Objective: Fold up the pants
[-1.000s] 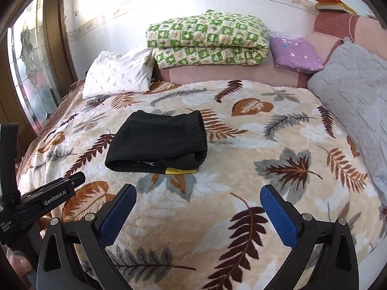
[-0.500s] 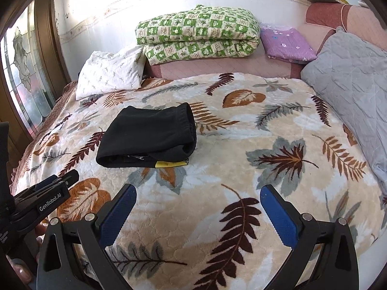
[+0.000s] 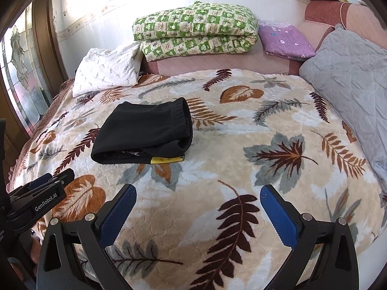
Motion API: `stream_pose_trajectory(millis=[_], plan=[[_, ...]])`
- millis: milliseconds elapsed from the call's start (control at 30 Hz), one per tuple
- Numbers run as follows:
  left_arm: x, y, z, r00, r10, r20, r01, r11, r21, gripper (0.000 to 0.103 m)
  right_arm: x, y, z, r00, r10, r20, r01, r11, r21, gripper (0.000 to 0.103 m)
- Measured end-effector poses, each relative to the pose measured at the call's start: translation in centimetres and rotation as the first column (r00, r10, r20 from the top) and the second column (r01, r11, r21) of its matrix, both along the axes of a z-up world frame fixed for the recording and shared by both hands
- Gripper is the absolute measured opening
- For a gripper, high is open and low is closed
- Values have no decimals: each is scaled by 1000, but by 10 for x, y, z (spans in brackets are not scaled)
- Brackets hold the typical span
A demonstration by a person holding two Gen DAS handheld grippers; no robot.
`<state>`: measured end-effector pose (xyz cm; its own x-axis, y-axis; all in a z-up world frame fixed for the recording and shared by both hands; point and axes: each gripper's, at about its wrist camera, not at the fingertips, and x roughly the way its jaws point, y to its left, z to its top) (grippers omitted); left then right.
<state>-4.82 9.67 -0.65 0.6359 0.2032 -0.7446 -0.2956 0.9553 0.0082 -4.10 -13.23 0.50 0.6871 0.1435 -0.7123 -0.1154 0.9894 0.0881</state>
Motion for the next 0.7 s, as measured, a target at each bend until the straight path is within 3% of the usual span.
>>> stream_pose_trajectory(millis=[700], plan=[[0, -6, 2, 999, -42, 4, 42, 999, -10, 57, 4, 0, -7, 1000, 9, -19, -9, 1000, -12, 103]])
